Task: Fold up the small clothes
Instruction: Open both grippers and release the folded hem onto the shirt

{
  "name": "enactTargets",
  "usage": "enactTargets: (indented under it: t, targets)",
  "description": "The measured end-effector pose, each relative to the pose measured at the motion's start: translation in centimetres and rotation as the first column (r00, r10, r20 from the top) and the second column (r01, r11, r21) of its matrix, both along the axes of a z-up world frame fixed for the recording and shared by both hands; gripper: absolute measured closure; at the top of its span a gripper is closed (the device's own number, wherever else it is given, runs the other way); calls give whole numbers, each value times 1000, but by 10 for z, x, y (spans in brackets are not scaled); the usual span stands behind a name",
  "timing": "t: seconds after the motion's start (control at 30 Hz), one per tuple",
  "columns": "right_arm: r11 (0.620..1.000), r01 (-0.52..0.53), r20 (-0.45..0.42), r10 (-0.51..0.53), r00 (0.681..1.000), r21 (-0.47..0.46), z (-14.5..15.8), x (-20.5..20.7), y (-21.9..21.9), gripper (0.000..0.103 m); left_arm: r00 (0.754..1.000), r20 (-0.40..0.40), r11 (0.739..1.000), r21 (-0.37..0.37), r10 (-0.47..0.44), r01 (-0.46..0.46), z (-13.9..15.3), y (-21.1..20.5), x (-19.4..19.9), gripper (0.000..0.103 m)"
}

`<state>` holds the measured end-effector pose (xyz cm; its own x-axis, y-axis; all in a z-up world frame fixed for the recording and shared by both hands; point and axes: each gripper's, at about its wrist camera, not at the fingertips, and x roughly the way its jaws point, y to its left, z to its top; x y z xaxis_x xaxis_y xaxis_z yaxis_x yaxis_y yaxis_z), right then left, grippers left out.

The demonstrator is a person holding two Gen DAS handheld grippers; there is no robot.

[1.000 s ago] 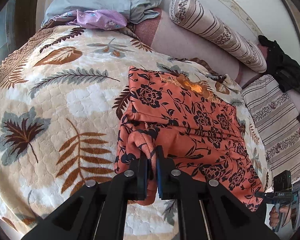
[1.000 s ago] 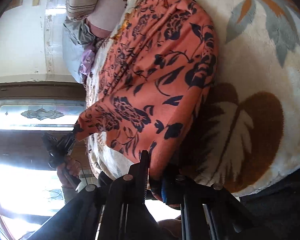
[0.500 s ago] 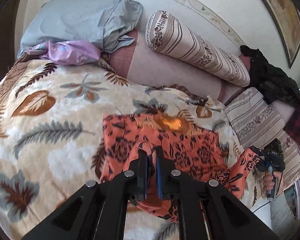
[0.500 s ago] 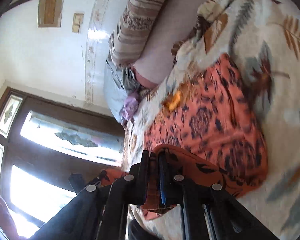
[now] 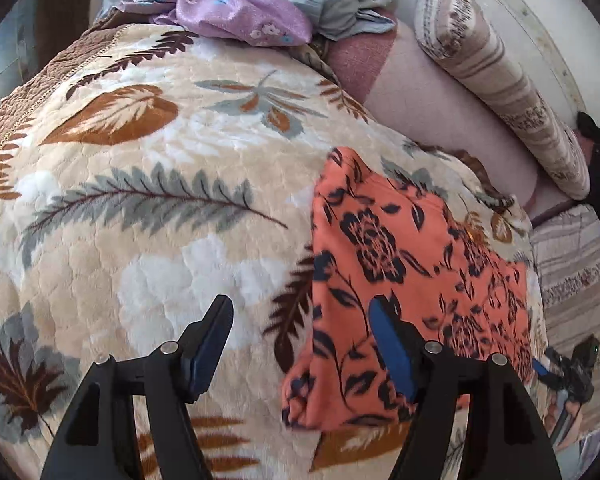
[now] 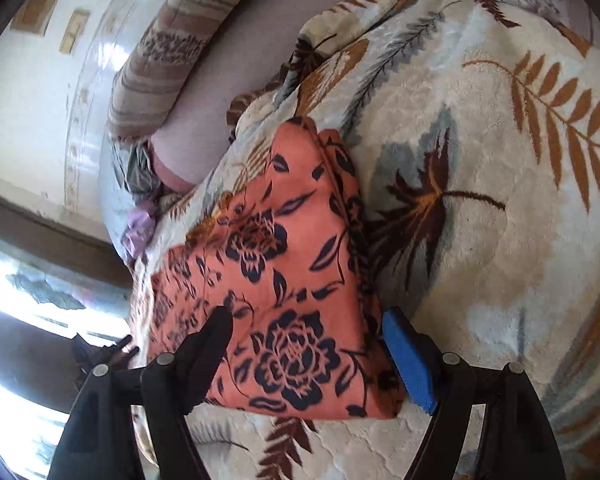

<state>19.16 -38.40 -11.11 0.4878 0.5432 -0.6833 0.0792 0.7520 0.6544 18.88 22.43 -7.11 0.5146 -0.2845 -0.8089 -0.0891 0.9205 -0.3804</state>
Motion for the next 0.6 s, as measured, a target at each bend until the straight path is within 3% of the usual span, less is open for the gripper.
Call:
enactTargets:
  t: [0.1,0.17,0.23,0.27,0.3,0.33,0.37,0.47,0.6]
  targets:
    - [998,-57,-31,56,998,-37,-11,18,16,23,995,-19,995,18,-98,98,-15,-26,-13,32]
    - [994,-80,-79,75,994,-68,-27,28,26,23,994,-48,994,45,-95,97,-34,-42,-8,32]
    - [987,-102,-94,90,991,-127,-23,30,38,26,995,-72,994,84,-71,77,-49,-55,-1,32]
    - [987,-116,-117,103,988,-110,-20,31,41,42,996,-59,989,125,-66,73,-48,-61,1,33]
    - [988,-124,-142,110,984,-94,-17,32,43,76,994,-77,983,157,-82,93,-45,-68,5,42]
    - [986,-129,-149,113,982,-102,-10,30,44,76,988,-93,983,128,-121,132,-40,-74,9,78]
    - [984,-132,-148,115,982,-118,-2,28,46,76,987,-101,981,138,-124,137,-30,-78,11,85]
    - [986,-112,-90,101,991,-120,36,16,51,78,990,-14,978,156,-138,138,18,-83,-2,87]
    - [979,-155,-4,156,988,-135,92,-24,60,80,979,114,980,125,-171,156,81,-78,-60,87]
